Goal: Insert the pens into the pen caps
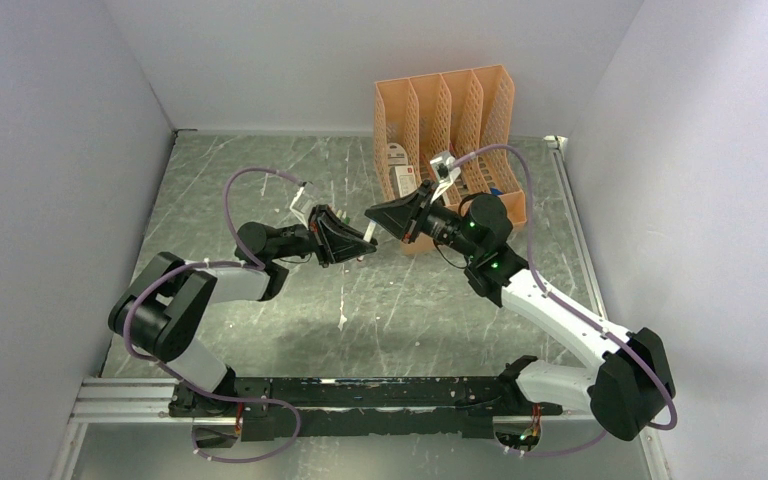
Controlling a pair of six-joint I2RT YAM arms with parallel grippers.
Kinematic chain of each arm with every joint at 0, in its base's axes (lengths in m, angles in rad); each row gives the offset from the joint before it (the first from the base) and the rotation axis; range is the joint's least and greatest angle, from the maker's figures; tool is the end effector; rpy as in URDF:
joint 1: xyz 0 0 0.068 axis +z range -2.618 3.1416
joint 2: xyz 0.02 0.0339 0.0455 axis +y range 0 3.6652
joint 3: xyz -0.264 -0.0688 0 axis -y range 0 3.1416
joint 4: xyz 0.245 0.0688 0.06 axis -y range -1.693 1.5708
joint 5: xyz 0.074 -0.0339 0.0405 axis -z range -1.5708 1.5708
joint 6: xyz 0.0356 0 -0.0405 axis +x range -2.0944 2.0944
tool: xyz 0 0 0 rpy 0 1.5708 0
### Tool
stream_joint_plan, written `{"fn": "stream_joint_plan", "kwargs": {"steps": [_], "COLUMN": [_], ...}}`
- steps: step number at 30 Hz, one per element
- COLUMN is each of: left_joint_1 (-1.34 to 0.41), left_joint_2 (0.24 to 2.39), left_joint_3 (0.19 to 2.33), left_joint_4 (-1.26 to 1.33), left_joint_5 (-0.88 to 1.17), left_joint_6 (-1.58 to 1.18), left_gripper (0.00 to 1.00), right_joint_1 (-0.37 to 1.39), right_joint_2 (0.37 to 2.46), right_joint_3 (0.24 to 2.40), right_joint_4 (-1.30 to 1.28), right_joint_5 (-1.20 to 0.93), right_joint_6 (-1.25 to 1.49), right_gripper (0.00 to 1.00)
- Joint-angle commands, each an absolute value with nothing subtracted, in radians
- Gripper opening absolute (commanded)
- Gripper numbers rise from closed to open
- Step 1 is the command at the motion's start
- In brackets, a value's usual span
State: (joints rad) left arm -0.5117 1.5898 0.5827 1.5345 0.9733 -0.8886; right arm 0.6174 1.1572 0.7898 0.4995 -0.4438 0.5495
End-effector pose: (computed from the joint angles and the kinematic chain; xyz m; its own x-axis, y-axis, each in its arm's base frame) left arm 0.2366 -0.1666 0.2497 -0.4206 -0.2646 -0.8678 0.9070 -0.1026 -0.4084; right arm 0.2108 0.1684 0.3372 -0.3627 0.3209 -0.8749 -0.7979 0.3780 0.4695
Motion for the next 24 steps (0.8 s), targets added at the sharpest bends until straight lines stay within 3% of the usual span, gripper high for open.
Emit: {"fn": "stream_joint_plan", "kwargs": {"steps": [1, 10, 24], "left_joint_1": [-0.515, -0.515, -0.462], "left_joint_2": [1.561, 1.518, 1.644], "left_joint_3": [0.636, 0.789, 0.959], "left_joint_4": [1.695, 1.376, 1.617], "left_joint_5": [0.940, 0.846, 0.963], "left_joint_6": [-0.869, -0.763, -0.998], "left_gripper": [0.07, 0.07, 0.07], "right_joint_1": [0.631, 0.722, 0.789], "right_joint_2": [1.137, 1.132, 1.182], "right_joint_3": [0.763, 0.685, 0.638], "right_joint_4": [0.483, 0.442, 0.404], "right_joint_5": [-0.431, -0.330, -0.389], "right_joint_6": [0.538, 0.498, 0.473], "right_gripper": [0.00, 0.00, 0.00]}}
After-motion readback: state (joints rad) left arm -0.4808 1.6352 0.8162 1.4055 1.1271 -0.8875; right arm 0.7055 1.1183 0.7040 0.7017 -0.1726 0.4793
